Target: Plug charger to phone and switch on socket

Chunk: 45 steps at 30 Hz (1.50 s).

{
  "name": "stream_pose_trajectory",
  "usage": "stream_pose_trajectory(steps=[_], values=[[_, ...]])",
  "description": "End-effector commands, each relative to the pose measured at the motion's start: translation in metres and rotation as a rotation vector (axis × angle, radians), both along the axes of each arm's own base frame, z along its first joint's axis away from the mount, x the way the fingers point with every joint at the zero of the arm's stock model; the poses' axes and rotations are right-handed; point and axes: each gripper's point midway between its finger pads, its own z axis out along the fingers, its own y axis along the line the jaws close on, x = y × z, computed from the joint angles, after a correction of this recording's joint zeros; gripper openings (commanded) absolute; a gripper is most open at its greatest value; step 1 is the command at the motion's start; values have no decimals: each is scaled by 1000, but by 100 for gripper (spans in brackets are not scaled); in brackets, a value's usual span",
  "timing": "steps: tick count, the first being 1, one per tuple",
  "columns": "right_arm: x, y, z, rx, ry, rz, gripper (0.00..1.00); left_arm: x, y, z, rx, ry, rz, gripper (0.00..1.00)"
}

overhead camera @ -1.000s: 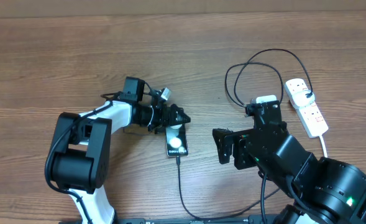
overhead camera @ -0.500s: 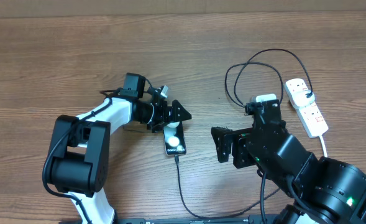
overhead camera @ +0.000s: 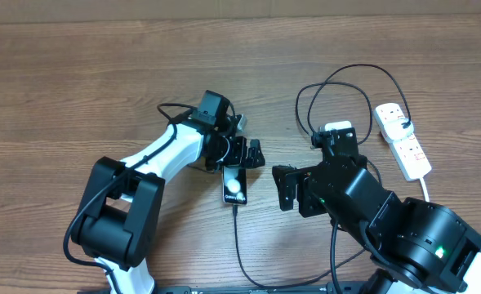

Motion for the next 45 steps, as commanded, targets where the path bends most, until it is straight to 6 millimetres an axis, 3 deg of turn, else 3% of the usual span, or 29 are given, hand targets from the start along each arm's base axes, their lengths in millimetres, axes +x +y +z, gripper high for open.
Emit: stream_pose_trajectory(steps=[1, 6, 14, 18, 22, 26, 29, 30, 33, 35, 38, 42, 45], values=[[3, -3, 12, 18, -31, -15, 100, -11, 57, -60, 296, 80, 134, 100], [3, -2, 13, 21, -34, -15, 100, -14, 57, -60, 295, 122, 209, 100], [4, 0, 14, 29, -40, -15, 100, -19, 63, -61, 324, 131, 190, 100], [5, 0, 14, 29, -40, -15, 100, -20, 88, -59, 466, 128, 204, 100], [6, 2, 15, 36, -45, -15, 100, -11, 109, -37, 575, 135, 224, 100], [15, 13, 21, 72, -73, -15, 100, 12, 112, 2, 589, 75, 250, 100], [24, 24, 17, 51, -83, 4, 98, 28, 108, 46, 558, -9, 275, 100], [27, 26, 13, 37, -75, 1, 90, 31, 107, 64, 542, -45, 284, 100], [37, 21, -11, 4, 2, -104, 55, 33, 106, 116, 478, -164, 319, 100], [44, 4, -29, -10, 73, -245, 35, 27, 112, 152, 450, -247, 348, 100], [50, -31, -48, -23, 165, -445, 14, 10, 124, 206, 405, -377, 394, 100], [64, -89, -56, -20, 223, -667, 4, -29, 146, 271, 346, -546, 468, 100], [76, -128, -58, -3, 252, -760, 4, -65, 166, 302, 304, -620, 557, 100]])
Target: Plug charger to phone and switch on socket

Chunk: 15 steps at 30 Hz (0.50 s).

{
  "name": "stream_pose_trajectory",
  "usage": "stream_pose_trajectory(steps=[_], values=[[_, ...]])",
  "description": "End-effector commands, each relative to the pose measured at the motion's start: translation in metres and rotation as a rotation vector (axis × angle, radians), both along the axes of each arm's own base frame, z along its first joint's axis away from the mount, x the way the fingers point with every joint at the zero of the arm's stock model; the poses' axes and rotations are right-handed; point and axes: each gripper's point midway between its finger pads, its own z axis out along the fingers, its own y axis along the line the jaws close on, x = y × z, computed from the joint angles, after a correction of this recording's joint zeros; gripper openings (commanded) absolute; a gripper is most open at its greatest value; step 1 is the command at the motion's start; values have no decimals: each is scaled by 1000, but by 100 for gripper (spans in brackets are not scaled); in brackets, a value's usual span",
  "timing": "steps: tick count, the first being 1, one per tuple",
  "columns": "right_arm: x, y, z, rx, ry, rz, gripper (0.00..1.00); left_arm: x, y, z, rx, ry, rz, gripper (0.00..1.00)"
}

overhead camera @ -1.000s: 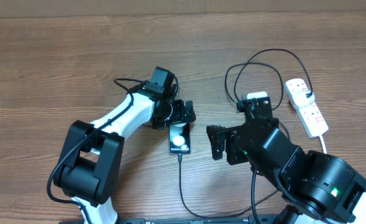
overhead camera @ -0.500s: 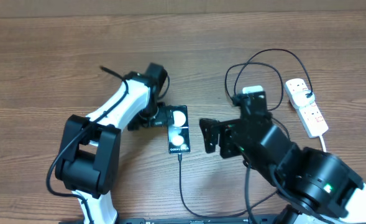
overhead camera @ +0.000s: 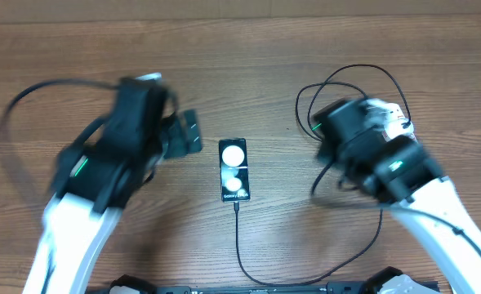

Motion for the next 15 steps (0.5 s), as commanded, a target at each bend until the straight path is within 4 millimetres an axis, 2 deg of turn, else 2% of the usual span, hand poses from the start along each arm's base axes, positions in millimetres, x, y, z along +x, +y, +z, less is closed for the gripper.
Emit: stream_pose_trajectory(steps=[1, 4, 7, 11, 15], values=[[13, -40, 8, 46, -17, -116, 4, -36, 29, 35, -24, -120, 111, 100], [23, -81, 1, 57, 11, -183, 4, -74, 51, 51, -52, -186, 181, 100], [29, -124, -12, 82, 50, -271, 4, -99, 61, 61, -80, -243, 183, 100], [48, -151, -42, 219, 108, -237, 4, -123, 71, 62, -85, -266, 187, 100], [56, -180, -81, 270, 222, -301, 4, -131, 78, 56, -53, -250, 200, 100]])
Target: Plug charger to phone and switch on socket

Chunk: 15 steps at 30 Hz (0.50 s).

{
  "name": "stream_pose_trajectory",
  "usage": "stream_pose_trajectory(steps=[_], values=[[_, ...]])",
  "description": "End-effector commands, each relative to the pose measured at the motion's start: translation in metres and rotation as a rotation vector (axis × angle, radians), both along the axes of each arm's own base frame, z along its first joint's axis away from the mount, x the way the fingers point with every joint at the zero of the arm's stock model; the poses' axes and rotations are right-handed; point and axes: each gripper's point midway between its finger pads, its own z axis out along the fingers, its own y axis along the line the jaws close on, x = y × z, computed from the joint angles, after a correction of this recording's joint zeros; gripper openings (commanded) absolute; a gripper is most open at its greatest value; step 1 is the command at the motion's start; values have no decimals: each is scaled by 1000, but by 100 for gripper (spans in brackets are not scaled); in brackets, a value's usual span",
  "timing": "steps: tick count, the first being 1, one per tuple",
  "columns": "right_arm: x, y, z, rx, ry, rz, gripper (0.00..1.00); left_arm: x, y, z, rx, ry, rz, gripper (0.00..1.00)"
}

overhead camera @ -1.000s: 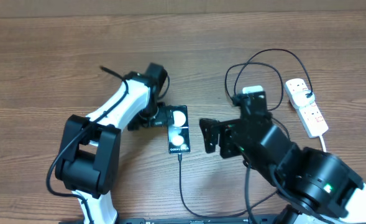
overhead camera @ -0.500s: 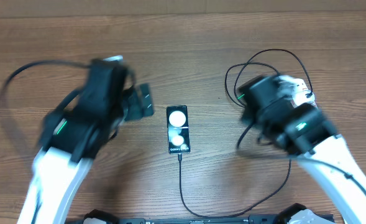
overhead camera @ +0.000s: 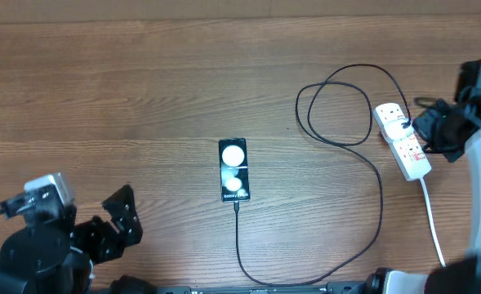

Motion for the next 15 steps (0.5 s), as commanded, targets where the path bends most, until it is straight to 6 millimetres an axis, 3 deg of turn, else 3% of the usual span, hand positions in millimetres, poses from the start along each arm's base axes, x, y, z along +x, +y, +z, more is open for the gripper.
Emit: stream_pose_trajectory(steps=[1, 9, 15], values=[[16, -6, -21, 92, 39, 64, 4, -3, 7, -1, 13, 5, 37, 100], [44, -23, -54, 120, 112, 95, 4, -4, 8, -3, 17, 15, 37, 100], [53, -32, -73, 133, 113, 78, 4, -4, 8, -3, 16, 15, 36, 100]])
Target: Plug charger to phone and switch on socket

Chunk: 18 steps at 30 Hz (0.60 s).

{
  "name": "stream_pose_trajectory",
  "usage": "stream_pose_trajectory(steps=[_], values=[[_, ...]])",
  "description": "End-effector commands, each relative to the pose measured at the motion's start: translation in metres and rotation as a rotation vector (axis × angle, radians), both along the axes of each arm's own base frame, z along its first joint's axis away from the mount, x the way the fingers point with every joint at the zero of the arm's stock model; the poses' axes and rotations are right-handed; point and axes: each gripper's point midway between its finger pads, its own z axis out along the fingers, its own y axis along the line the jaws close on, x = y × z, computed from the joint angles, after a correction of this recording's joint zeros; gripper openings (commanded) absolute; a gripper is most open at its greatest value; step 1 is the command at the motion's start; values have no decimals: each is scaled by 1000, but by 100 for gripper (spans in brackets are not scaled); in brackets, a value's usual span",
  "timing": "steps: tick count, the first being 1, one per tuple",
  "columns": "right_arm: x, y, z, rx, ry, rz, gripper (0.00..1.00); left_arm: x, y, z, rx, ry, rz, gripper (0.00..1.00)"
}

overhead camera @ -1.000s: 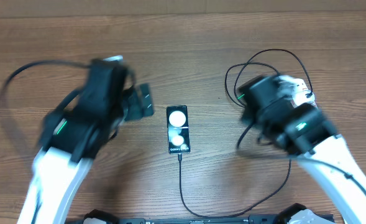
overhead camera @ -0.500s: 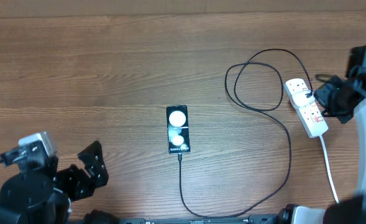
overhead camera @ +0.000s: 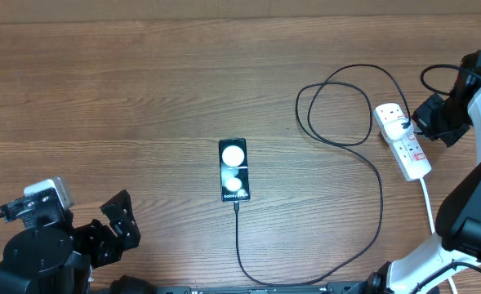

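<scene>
A black phone (overhead camera: 233, 170) lies flat at the table's middle, its screen reflecting two lights. The black charger cable (overhead camera: 338, 139) runs from the phone's near end, loops right and ends in a white plug (overhead camera: 393, 116) on the white power strip (overhead camera: 403, 140). My right gripper (overhead camera: 430, 121) is at the strip's right side, fingers spread, next to the plug end. My left gripper (overhead camera: 119, 224) sits open at the front left corner, far from the phone.
The strip's white lead (overhead camera: 430, 216) trails toward the front edge. Both arm bases stand at the near corners. Bare wooden table (overhead camera: 142, 90) lies around the phone.
My right gripper has shifted slightly up along the power strip toward its plug end. The left arm has barely moved. Phone and cable lie unchanged.
Both grippers were at the phone, the cable at its near end. Then both arms were apart from it, left and right, leaving the cable in the phone. Then the left rested at the front left corner and the right stood at the power strip, where it stays.
</scene>
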Motion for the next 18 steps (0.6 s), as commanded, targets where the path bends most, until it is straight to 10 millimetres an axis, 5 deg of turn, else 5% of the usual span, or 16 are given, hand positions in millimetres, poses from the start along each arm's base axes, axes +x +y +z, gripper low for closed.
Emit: stream_pose_trajectory(steps=[1, 18], values=[[6, -8, -9, 20, 0, 4, 4, 0, 3, 2, -3, -11, 24, 99], [11, -9, -45, 48, 44, 44, 4, -1, 4, 3, -4, -12, 25, 100]])
